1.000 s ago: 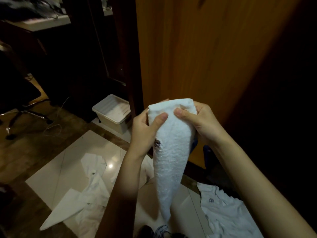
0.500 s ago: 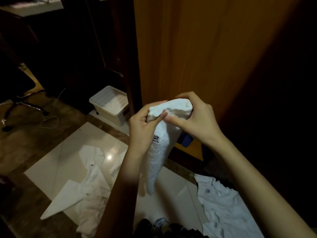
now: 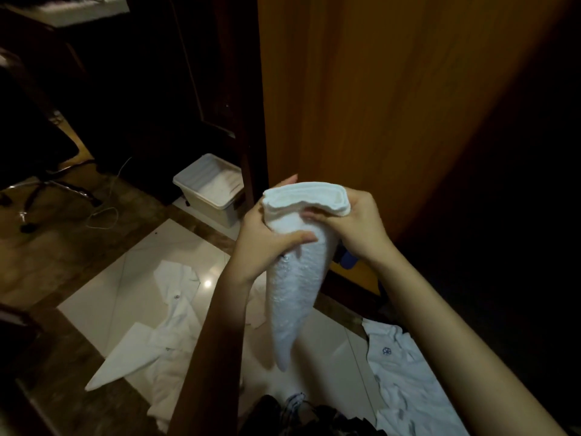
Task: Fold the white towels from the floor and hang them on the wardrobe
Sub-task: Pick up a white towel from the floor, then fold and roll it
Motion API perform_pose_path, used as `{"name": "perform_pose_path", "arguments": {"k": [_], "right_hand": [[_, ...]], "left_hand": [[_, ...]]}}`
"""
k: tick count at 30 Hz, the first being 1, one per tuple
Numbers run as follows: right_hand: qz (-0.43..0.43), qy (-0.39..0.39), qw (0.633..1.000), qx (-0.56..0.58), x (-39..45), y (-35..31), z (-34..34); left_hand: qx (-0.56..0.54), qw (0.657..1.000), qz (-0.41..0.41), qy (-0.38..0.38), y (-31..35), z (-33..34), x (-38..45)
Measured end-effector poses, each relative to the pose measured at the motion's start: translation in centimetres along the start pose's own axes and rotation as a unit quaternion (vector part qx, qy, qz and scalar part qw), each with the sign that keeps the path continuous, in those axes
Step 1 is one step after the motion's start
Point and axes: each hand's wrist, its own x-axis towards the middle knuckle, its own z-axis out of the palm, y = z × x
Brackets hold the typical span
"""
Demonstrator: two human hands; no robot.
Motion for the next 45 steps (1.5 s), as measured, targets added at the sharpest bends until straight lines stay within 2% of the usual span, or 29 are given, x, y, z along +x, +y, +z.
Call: {"name": "perform_pose_path", "arguments": {"k": [2, 5, 10, 13, 16, 20, 22, 23, 26, 28, 31, 36, 39, 41, 45], "right_hand": [[0.027, -0.032, 0.999, 0.013, 0.4, -0.3, 0.1], [0.066, -0.050, 0.995, 0.048, 1.0, -0.8, -0.1], [0.163, -0.032, 0.973, 0.162, 2.6, -2.9, -1.6], [0.210, -0.020, 0.951, 0.225, 4.0, -4.2, -2.8], [0.245, -0.017, 0.937, 0.249, 5.0, -4.3, -3.9], [0.229, -0.009, 0.918, 0.324, 3.4, -1.2, -4.2], [0.240, -0.091, 0.888, 0.381, 0.9, 1.8, -3.5], [0.257, -0.135, 0.880, 0.375, -0.4, 3.3, -3.1], [0.313, -0.213, 0.905, 0.194, -3.4, 5.9, -1.9], [0.311, -0.217, 0.919, 0.110, -4.1, 6.4, -1.2], [0.291, -0.187, 0.932, 0.105, -4.1, 5.8, -0.6], [0.248, -0.126, 0.940, 0.195, -2.4, 3.0, -0.5], [0.247, -0.082, 0.933, 0.248, -0.2, 0.7, -0.3], [0.247, -0.076, 0.921, 0.290, 1.0, -0.7, -0.2], [0.233, -0.034, 0.894, 0.381, 2.8, -2.6, -0.8]], "left_hand": [[0.035, 0.998, -0.055, -0.026, -1.1, -0.5, -0.1], [-0.002, 0.992, -0.100, -0.082, -2.6, -0.9, -0.3], [-0.025, 0.971, -0.131, -0.197, -3.5, -0.5, -0.5], [-0.060, 0.965, -0.151, -0.206, -3.1, 0.5, -0.6], [-0.137, 0.965, -0.148, -0.168, -2.2, 1.8, -0.5], [-0.256, 0.953, -0.143, -0.072, -0.3, 2.9, -0.2], [-0.288, 0.947, -0.145, -0.015, 0.8, 2.9, 0.3], [-0.306, 0.940, -0.148, 0.011, 1.2, 2.7, 0.6], [-0.354, 0.918, -0.163, 0.074, 1.8, 1.4, 1.1], [-0.361, 0.913, -0.164, 0.101, 1.6, 0.4, 1.1], [-0.333, 0.921, -0.161, 0.120, 0.7, -0.6, 1.0], [-0.296, 0.933, -0.200, 0.039, -1.5, -1.6, -0.9], [-0.316, 0.908, -0.274, 0.018, -2.0, -1.1, -2.5], [-0.334, 0.897, -0.290, -0.008, -2.1, -1.2, -3.0], [-0.253, 0.912, -0.308, -0.097, -1.3, -2.4, -3.3]]}}
